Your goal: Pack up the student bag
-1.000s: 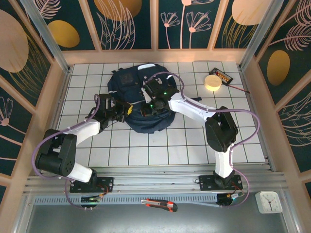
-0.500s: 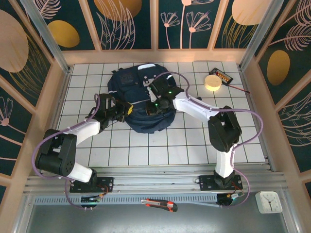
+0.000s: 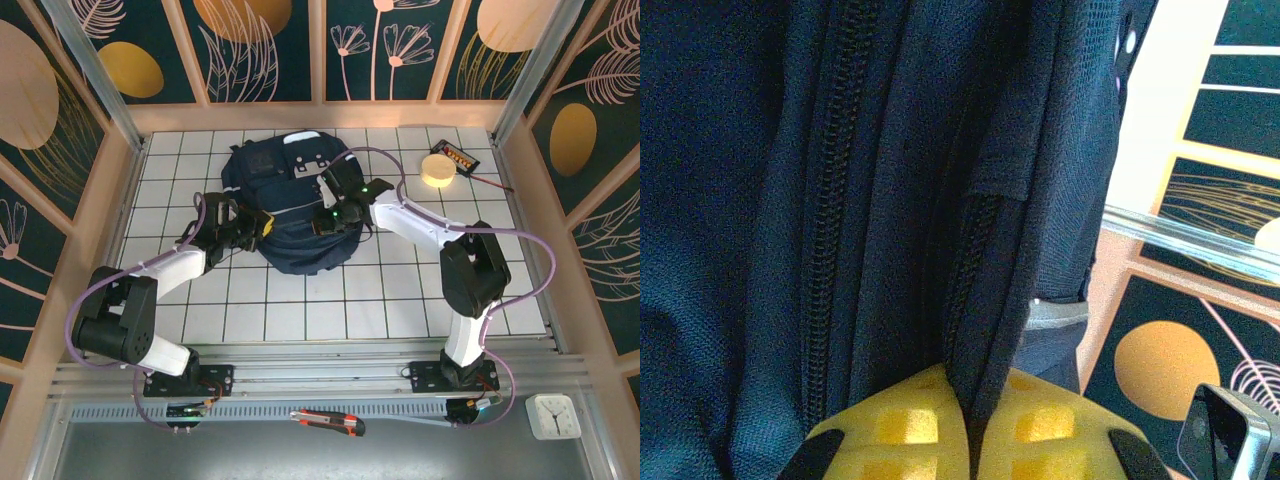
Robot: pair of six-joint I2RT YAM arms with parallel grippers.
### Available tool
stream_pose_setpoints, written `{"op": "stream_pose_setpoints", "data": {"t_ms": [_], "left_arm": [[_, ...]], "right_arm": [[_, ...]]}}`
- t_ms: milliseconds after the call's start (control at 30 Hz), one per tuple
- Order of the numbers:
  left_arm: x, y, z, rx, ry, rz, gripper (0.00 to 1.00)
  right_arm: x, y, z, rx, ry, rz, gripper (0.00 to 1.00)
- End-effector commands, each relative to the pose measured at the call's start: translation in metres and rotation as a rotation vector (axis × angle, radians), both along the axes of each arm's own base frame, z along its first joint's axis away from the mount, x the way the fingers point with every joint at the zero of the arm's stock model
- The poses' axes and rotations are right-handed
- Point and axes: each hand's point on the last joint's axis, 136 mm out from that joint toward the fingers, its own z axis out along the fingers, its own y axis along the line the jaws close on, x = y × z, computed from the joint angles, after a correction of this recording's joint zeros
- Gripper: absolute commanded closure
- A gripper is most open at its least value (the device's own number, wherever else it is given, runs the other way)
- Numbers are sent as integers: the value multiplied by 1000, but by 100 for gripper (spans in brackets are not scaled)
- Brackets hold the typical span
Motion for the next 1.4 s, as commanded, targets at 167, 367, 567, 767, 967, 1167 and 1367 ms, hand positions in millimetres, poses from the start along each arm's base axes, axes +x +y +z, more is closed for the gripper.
{"op": "stream_pose_setpoints", "data": {"t_ms": [167, 367, 567, 767, 967, 1167, 1367], "left_arm": [[19, 6, 29, 33, -92, 19, 100], [17, 9, 30, 55, -89, 21, 100], [18, 10, 28, 88, -91, 9, 100], [23, 11, 22, 236, -97, -106, 100], [40, 19, 26, 319, -113, -198, 100], [32, 25, 35, 294, -127, -159, 51], [3, 34, 46, 154, -138, -32, 1]], "right_arm": [[0, -11, 9, -5, -22, -1, 100], [2, -6, 12, 12, -23, 9, 100], [-4, 2, 11, 33, -2, 28, 100], [-17, 22, 8, 36, 16, 56, 100], [-32, 54, 9, 132, 85, 62, 100], [-24, 61, 4, 123, 113, 33, 100], [-20, 59, 1, 111, 124, 10, 100]]}}
